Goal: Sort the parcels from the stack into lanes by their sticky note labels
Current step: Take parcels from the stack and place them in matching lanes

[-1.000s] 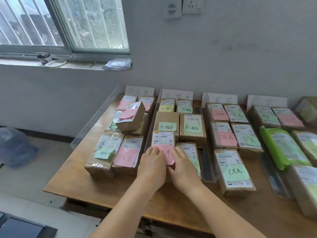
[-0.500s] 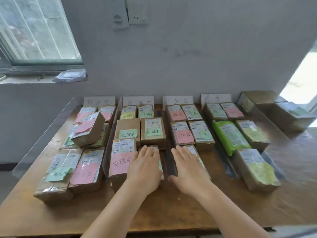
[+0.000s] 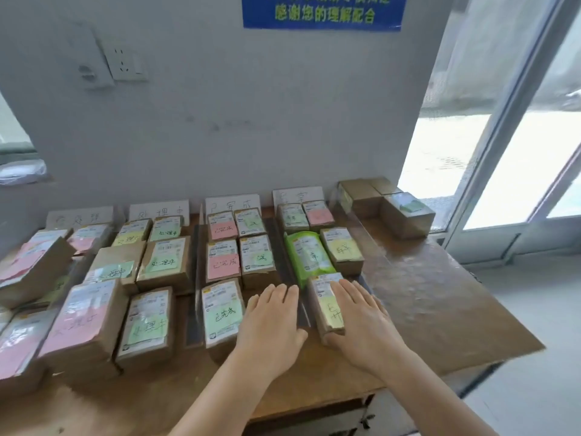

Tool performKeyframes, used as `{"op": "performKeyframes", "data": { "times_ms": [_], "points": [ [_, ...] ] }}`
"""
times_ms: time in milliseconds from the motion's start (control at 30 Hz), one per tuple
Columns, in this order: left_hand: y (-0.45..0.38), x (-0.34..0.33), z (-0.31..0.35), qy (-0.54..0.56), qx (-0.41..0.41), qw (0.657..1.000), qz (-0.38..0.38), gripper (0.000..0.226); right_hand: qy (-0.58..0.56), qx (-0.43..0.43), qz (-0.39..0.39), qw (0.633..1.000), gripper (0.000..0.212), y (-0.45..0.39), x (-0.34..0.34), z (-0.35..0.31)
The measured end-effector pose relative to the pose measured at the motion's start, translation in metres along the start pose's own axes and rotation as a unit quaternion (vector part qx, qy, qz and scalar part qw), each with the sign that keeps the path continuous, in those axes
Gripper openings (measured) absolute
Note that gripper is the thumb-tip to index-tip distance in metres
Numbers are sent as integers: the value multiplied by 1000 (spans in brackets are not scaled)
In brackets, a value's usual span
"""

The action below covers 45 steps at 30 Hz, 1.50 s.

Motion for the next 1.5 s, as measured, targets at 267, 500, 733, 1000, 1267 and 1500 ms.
{"op": "performKeyframes", "data": {
  "times_ms": [267,500,733,1000,1267,1500],
  "points": [
    [-7,-29,109,-9,-55,998,-28,74,-8,-42,0,999,89,42,32,109],
    [-50,-40,167,-2,-80,996,-42,73,-18,-80,12,997,86,37,52,175],
    [-129,-50,204,6,-93,995,-29,73,-14,-115,15,993,87,-12,72,234],
    [-217,-61,226,35,-89,995,-36,72,-7,-135,24,991,88,-76,90,287],
    [-273,-87,239,88,-51,992,-79,71,-38,-148,1,988,83,-130,85,329],
    [-324,-130,252,151,25,982,-110,72,-116,-169,7,979,77,-186,73,386]
  ]
}}
Point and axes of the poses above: each hand's wrist, its own y-axis away from the middle knuckle, its own x-axis out of the back of the hand, z = x × y, the point moved 7 cm from there along -y, towards the middle knuckle, and after that the axes turned 6 degrees about x, right-handed, at the moved point
